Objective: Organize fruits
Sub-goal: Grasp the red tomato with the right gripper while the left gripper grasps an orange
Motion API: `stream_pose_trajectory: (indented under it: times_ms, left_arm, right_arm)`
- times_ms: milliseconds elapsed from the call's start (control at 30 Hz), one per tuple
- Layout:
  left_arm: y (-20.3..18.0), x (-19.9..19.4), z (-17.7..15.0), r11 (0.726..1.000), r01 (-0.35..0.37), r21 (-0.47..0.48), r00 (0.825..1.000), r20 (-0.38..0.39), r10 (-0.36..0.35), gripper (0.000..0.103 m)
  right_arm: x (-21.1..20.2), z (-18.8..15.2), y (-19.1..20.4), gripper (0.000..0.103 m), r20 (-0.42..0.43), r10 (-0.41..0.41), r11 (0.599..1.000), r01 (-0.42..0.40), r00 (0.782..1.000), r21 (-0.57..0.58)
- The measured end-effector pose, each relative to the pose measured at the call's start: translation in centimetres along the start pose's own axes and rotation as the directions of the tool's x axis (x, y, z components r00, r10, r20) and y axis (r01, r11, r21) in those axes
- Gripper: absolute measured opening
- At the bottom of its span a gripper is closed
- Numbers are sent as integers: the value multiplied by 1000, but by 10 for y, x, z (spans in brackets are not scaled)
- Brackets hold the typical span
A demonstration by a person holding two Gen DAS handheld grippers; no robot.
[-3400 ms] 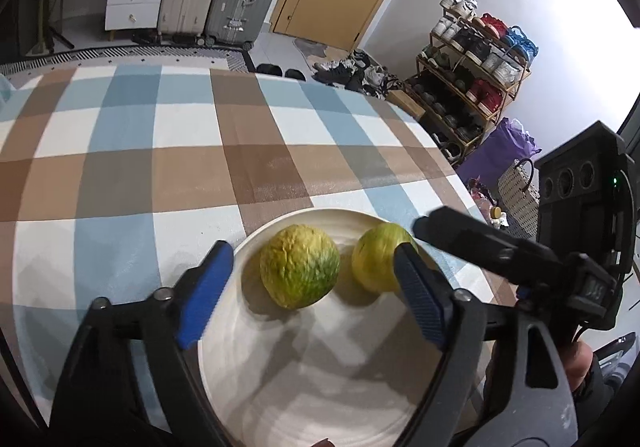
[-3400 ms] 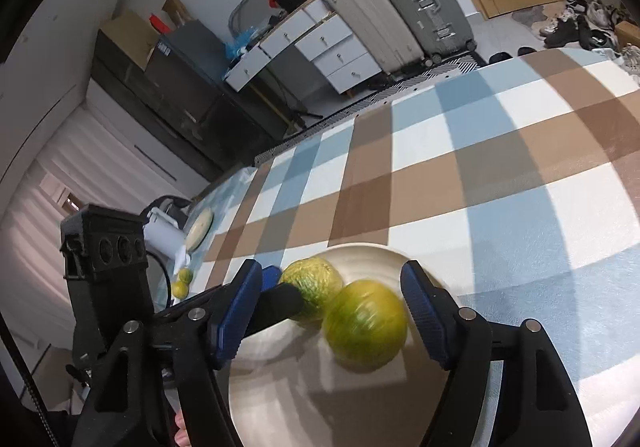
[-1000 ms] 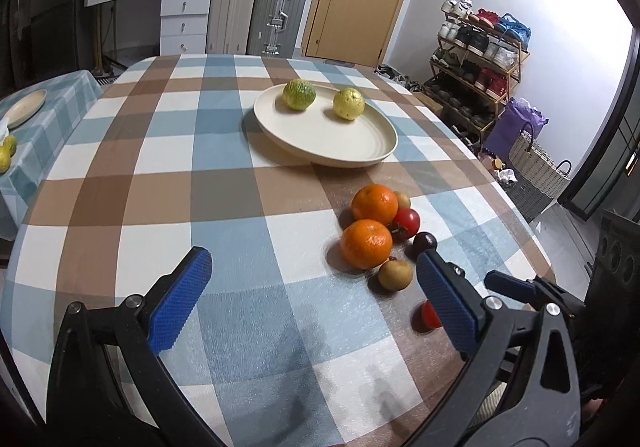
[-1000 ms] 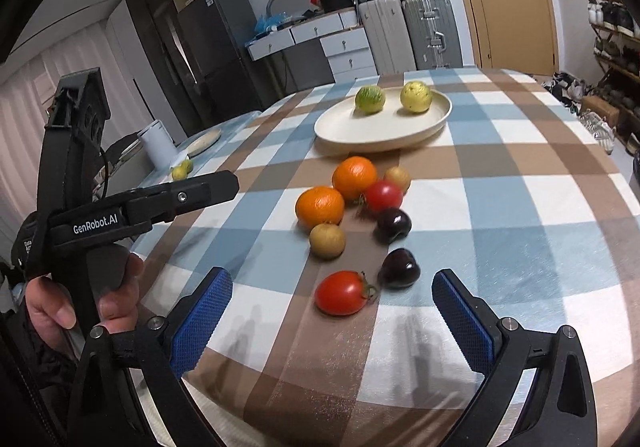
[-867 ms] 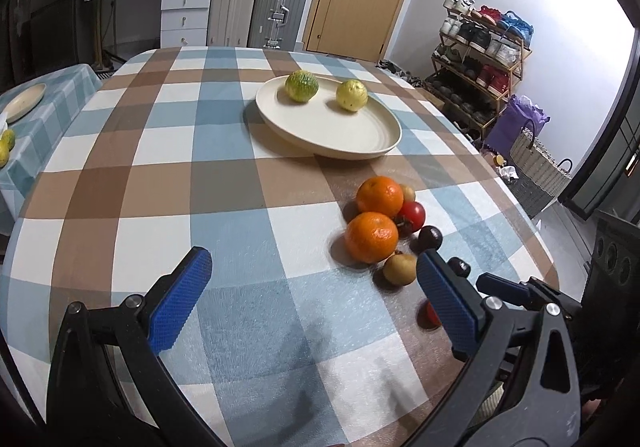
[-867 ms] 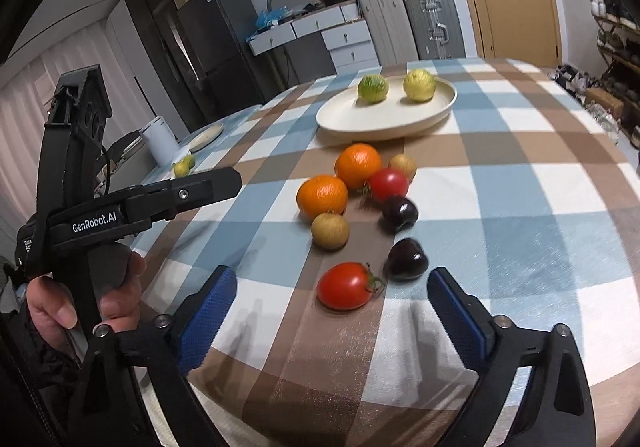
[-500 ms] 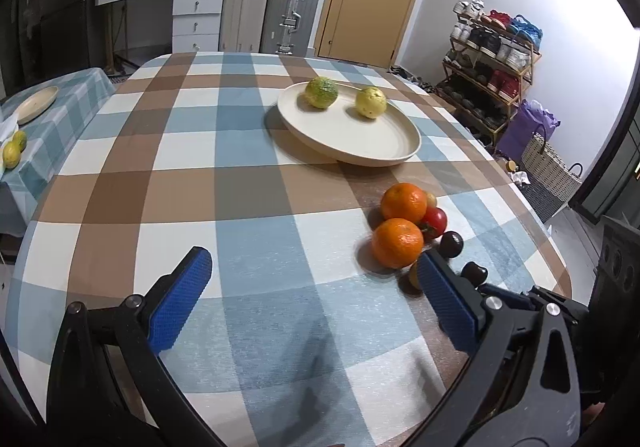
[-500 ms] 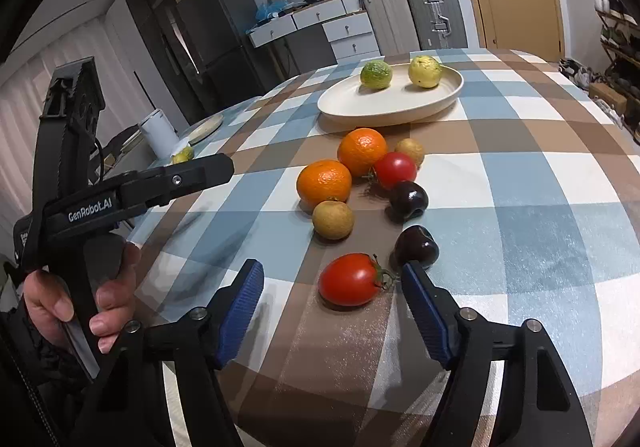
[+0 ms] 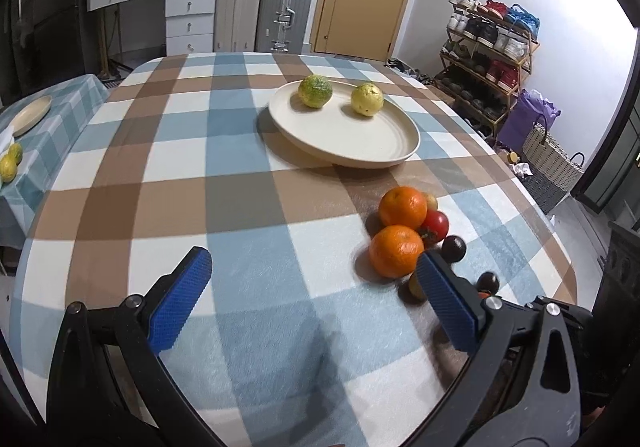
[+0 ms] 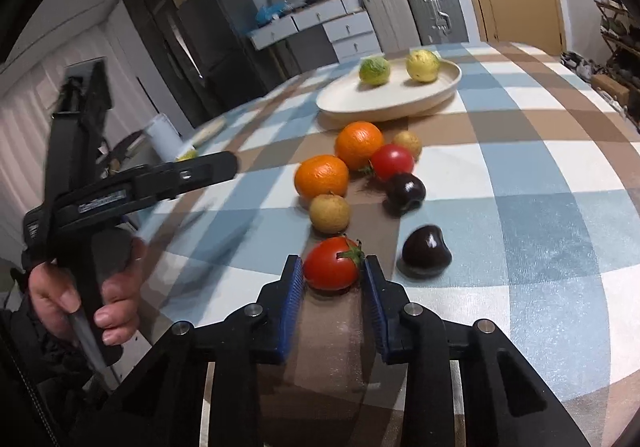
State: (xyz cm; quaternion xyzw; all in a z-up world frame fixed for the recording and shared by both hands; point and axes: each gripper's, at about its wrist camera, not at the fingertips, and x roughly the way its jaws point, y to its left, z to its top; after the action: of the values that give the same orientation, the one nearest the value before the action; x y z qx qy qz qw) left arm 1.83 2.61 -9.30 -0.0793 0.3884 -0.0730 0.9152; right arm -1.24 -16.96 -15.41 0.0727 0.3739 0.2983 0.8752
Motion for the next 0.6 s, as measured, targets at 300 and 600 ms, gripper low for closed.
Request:
stream_pose_trajectory:
  times_ms: [300, 600]
  left_arm:
    - [-16, 37, 23, 997, 80, 16, 992, -100, -78, 102]
    - [-35, 77, 39, 983, 174, 65, 961, -230, -155, 102]
  right_arm:
    - [-31, 12, -11, 31, 157, 46, 999, -46, 986, -2]
    - [-41, 20, -35, 31, 198, 44, 998, -51, 979, 34]
